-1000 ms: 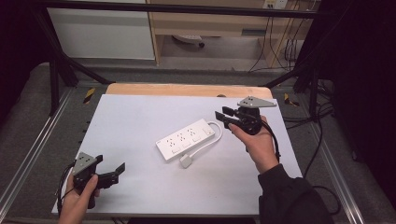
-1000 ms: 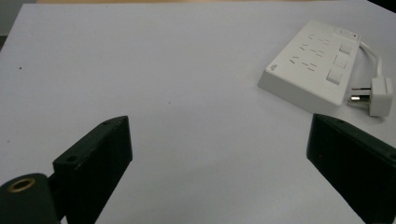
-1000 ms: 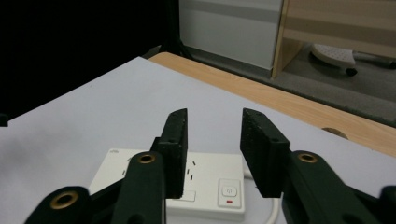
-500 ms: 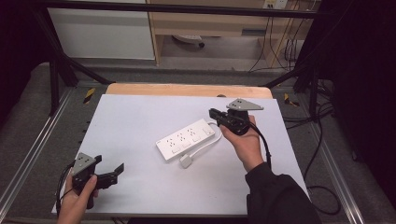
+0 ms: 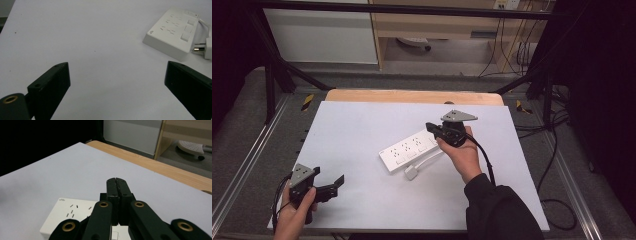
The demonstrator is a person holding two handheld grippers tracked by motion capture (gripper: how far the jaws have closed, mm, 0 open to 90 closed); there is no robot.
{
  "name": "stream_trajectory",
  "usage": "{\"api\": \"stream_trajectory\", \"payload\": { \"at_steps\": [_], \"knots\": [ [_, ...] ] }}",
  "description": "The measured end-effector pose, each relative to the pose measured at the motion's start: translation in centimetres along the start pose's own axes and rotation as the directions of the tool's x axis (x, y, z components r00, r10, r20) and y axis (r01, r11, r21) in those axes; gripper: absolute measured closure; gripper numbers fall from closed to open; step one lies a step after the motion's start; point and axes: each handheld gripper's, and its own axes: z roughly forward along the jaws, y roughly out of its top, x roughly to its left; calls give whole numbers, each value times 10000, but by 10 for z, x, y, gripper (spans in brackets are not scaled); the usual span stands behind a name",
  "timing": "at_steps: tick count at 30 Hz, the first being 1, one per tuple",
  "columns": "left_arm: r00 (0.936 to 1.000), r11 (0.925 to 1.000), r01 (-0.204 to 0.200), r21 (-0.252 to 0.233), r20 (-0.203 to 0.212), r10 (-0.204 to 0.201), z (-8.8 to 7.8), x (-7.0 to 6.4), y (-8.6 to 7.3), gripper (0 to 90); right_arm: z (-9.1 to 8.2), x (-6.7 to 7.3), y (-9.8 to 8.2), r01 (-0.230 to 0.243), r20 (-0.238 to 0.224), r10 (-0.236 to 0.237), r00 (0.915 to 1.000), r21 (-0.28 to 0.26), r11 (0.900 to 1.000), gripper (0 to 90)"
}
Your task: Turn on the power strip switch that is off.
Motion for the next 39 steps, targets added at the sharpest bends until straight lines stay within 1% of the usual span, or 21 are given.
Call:
{"api": "stream_trajectory", "payload": {
  "at_steps": [1, 6, 9, 14, 18, 22, 29, 32, 39],
  "knots": [
    [10000, 10000, -76, 62, 14, 76, 1, -1, -1, 64, 2, 0, -1, 2, 25, -2, 10000, 68, 10000, 900],
    [10000, 10000, -15, 81, 17, 15, 1, 0, -1, 64, 9, 3, -4, 13, -66, -11, 10000, 280, 9996, 900],
    [10000, 9999, -40, 94, 48, 39, 1, -1, -1, 64, 14, 5, -7, 65, -123, -58, 9999, 558, 9984, 900],
    [10000, 9999, -38, 107, 71, 37, 1, -1, -1, 66, 19, 7, -10, 61, -190, -46, 9998, 789, 9969, 900],
    [9999, 9998, -86, 161, 115, 84, 1, -1, -2, 66, 22, 8, -13, 124, -250, -103, 9996, 843, 9964, 900],
    [9997, 9996, -172, 225, 169, 168, 2, -2, -2, 66, 27, 11, -19, 196, -280, -167, 9995, 1048, 9943, 900],
    [9997, 9995, -176, 247, 166, 172, 3, -2, -2, 66, 32, 14, -27, 320, -310, -282, 9991, 1296, 9911, 900],
    [9997, 9995, -190, 253, 165, 185, 3, -2, -2, 66, 31, 13, -30, 150, -325, -109, 9994, 1260, 9919, 900],
    [9996, 9991, -247, 334, 169, 242, 3, -3, -3, 66, 32, 12, -37, -4, -297, 42, 9995, 1268, 9919, 900]
  ]
}}
